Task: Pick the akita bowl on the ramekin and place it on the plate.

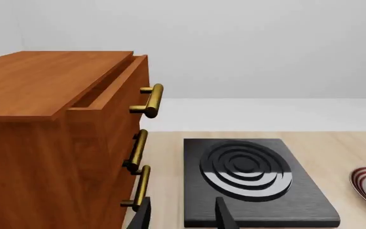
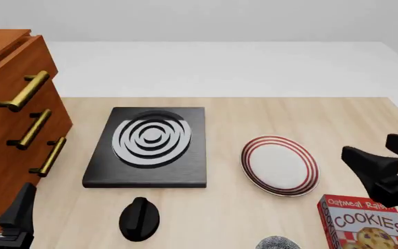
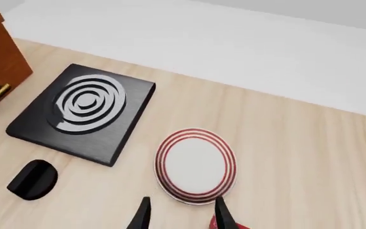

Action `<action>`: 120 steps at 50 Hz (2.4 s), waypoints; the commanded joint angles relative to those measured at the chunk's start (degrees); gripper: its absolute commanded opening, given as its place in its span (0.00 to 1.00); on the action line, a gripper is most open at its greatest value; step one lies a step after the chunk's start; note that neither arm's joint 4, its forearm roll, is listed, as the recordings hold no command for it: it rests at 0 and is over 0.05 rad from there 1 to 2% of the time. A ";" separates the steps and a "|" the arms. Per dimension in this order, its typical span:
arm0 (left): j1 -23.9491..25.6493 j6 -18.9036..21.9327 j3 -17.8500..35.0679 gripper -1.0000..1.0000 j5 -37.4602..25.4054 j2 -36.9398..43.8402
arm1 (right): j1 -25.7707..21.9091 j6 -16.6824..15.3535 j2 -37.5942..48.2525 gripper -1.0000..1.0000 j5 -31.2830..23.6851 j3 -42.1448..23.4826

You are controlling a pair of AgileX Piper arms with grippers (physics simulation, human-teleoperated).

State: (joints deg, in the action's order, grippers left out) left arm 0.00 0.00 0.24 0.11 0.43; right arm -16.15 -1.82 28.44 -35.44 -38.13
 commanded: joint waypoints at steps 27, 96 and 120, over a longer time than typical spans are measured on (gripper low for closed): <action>0.00 0.00 0.00 1.00 0.00 0.00 | -11.37 7.02 16.09 1.00 -2.32 9.59; 0.00 0.00 0.00 1.00 0.00 0.00 | -16.91 7.53 23.65 1.00 2.35 20.26; 0.00 0.00 0.00 1.00 0.00 0.00 | -21.73 14.09 27.57 1.00 6.70 21.96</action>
State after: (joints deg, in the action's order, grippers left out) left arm 0.00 0.00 0.25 0.11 0.43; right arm -36.18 10.00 54.55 -30.31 -16.83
